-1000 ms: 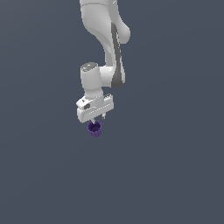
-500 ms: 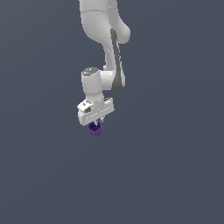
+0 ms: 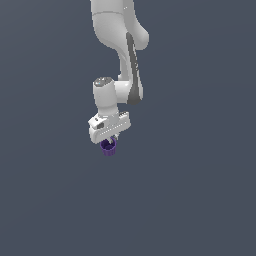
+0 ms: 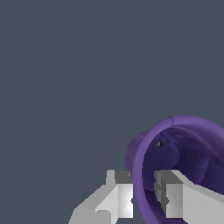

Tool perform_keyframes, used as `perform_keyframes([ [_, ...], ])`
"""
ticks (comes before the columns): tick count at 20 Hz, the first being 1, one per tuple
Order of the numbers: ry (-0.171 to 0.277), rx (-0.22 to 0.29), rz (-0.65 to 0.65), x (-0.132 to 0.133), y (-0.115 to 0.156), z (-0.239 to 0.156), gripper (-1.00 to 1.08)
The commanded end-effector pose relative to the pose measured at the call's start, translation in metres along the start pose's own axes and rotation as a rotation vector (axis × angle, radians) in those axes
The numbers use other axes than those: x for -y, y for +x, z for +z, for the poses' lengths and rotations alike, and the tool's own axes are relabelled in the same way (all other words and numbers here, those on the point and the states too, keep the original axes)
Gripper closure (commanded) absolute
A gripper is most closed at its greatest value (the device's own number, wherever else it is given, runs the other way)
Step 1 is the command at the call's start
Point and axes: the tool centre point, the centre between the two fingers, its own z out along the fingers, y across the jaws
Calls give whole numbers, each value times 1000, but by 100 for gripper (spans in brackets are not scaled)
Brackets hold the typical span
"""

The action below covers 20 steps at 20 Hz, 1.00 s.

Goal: Pick up the object and move it to a goal position.

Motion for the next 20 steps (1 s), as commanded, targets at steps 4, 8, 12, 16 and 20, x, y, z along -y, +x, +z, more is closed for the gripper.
perform_keyframes([
  [4,0,0,0,4,5,-1,108],
  [8,0,0,0,14,17,-5,108],
  [12,0,-1,0,28,35,-10,108],
  [16,0,-2,1,47,60,-17,108],
  [20,0,-2,1,69,88,-25,108],
])
